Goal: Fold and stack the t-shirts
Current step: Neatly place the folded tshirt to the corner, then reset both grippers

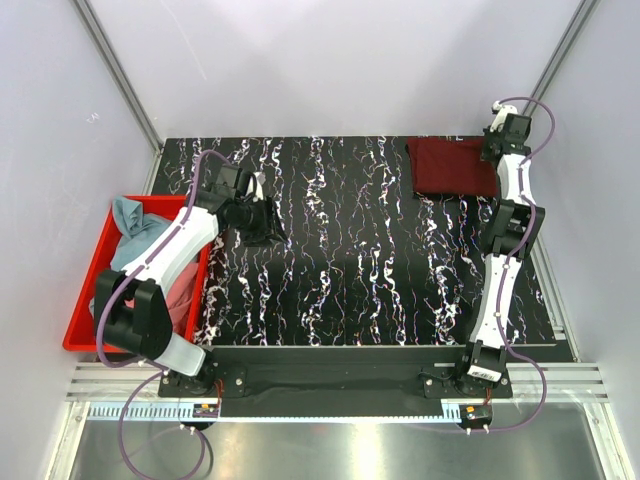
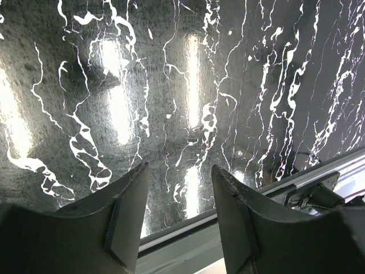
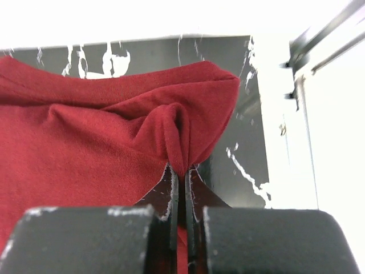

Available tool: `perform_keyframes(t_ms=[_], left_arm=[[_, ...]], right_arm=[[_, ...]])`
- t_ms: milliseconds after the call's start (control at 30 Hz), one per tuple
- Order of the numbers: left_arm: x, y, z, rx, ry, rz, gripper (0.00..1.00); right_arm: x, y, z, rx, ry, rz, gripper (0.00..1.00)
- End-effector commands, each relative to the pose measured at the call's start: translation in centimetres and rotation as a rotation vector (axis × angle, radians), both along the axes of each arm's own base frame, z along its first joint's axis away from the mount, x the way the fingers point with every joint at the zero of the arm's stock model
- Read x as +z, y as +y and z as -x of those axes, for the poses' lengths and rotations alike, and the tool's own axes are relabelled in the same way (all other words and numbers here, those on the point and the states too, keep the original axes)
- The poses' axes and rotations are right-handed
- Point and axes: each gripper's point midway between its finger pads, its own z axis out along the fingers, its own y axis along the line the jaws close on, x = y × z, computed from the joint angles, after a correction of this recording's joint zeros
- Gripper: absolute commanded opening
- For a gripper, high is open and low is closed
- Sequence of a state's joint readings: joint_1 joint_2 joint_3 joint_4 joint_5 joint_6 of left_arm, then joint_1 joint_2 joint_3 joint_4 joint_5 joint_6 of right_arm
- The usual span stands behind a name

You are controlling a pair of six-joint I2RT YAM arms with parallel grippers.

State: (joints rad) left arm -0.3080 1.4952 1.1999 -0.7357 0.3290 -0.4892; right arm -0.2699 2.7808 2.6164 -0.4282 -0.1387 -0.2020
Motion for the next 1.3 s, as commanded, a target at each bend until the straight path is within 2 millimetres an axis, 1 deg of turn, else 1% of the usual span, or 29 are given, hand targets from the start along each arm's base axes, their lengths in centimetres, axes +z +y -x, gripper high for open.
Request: perform_keyframes(t_ms=[0, 267, 300, 333, 367, 400, 467, 500, 533, 567, 600, 633, 700, 733, 800, 833, 867, 900, 933, 967, 1000, 1033, 1067, 1100, 1133, 1167, 1200, 1233, 1267], left_arm=[[1.8, -0.5, -1.4, -0.006, -0.063, 0.016, 0.52], [1.4, -0.4, -1.3, 0.008, -0.047, 0.01, 0.52], [1.5, -0.4, -1.2, 0.008, -0.047, 0.014, 0.52], [1.6, -0.4, -1.2, 0.01, -0.047, 0.016, 0.52], [1.6, -0.4, -1.1, 0.013, -0.046, 0.017, 0.52], [2.0, -0.4, -1.0, 0.015, -0.054, 0.019, 0.52], [2.3, -0.3, -0.9, 0.023, -0.059, 0.024, 0.52], [3.0, -0.3, -0.8, 0.026, -0.074, 0.032, 0.52], [3.2, -0.3, -0.6, 0.033, -0.077, 0.036, 0.52], [3.7, -0.3, -0.6, 0.035, -0.088, 0.042, 0.52], [4.1, -0.4, -0.4, 0.034, -0.097, 0.055, 0.52], [4.9, -0.4, -0.1, 0.037, -0.113, 0.07, 0.52], [5.1, -0.6, 0.5, 0.041, -0.113, 0.094, 0.52], [6.3, -0.8, 0.8, 0.052, -0.145, 0.13, 0.52], [6.2, -1.3, 1.7, 0.049, -0.145, 0.174, 0.52], [6.7, -1.5, 1.6, 0.05, -0.177, 0.193, 0.52], [7.7, -2.0, 2.4, 0.038, -0.21, 0.212, 0.52], [7.8, -2.0, 2.6, 0.041, -0.232, 0.203, 0.53], [7.1, -2.5, 3.5, 0.028, -0.227, 0.199, 0.54], [7.0, -2.3, 3.9, 0.036, -0.233, 0.198, 0.55], [7.7, -2.3, 4.5, 0.041, -0.257, 0.221, 0.55], [5.9, -2.0, 5.7, 0.052, -0.221, 0.221, 0.55], [5.6, -2.0, 6.3, 0.084, -0.203, 0.254, 0.56], [6.6, -1.9, 7.1, 0.092, -0.252, 0.307, 0.56], [6.5, -1.9, 7.8, 0.103, -0.259, 0.334, 0.57], [4.1, -1.7, 9.0, 0.138, -0.201, 0.349, 0.59], [5.6, -1.4, 9.7, 0.141, -0.275, 0.41, 0.6], [5.4, -1.3, 10.2, 0.168, -0.268, 0.441, 0.62], [3.6, -1.0, 11.1, 0.181, -0.248, 0.447, 0.63]], right_arm=[[5.7, -1.7, -2.8, -0.024, -0.198, 0.069, 0.0], [4.4, -2.4, -3.2, -0.054, -0.211, 0.05, 0.0], [4.2, -2.7, -3.1, -0.07, -0.206, 0.054, 0.05], [4.4, -2.9, -3.0, -0.086, -0.209, 0.055, 0.15], [4.5, -3.1, -3.0, -0.104, -0.208, 0.057, 0.33], [4.9, -3.6, -2.8, -0.133, -0.206, 0.068, 0.39], [7.4, -3.9, -2.5, -0.157, -0.232, 0.077, 0.45], [8.2, -4.4, -2.2, -0.189, -0.231, 0.088, 0.56], [10.6, -4.5, -1.9, -0.199, -0.257, 0.091, 0.61], [12.0, -4.5, -1.6, -0.207, -0.27, 0.092, 0.69], [12.5, -4.4, -1.1, -0.228, -0.259, 0.071, 0.8], [15.9, -4.1, -0.4, -0.236, -0.297, 0.059, 0.83], [17.8, -2.8, 0.7, -0.226, -0.291, -0.009, 0.92], [19.8, -1.4, 1.7, -0.235, -0.299, -0.074, 0.97], [20.6, 1.9, 2.9, -0.176, -0.259, -0.157, 1.0], [21.6, 3.7, 4.4, -0.164, -0.241, -0.182, 1.0], [21.7, 7.2, 4.7, -0.105, -0.221, -0.203, 1.0], [21.6, 9.2, 5.6, -0.075, -0.197, -0.21, 1.0], [21.7, 11.4, 7.4, -0.053, -0.164, -0.228, 1.0], [21.5, 15.7, 8.4, 0.017, -0.131, -0.246, 1.0], [21.0, 17.9, 9.8, 0.05, -0.088, -0.261, 1.0], [20.5, 19.5, 12.4, 0.06, -0.045, -0.278, 1.0], [20.0, 22.6, 14.1, 0.103, -0.01, -0.297, 1.0], [19.3, 26.2, 16.2, 0.164, 0.033, -0.332, 1.0], [17.9, 27.4, 19.6, 0.139, 0.096, -0.412, 1.0], [17.6, 29.3, 21.5, 0.176, 0.124, -0.496, 1.0], [13.3, 30.4, 25.0, 0.111, 0.254, -0.602, 1.0], [14.9, 31.0, 27.3, 0.118, 0.226, -0.666, 1.0], [15.1, 32.3, 28.9, 0.168, 0.224, -0.747, 1.0]])
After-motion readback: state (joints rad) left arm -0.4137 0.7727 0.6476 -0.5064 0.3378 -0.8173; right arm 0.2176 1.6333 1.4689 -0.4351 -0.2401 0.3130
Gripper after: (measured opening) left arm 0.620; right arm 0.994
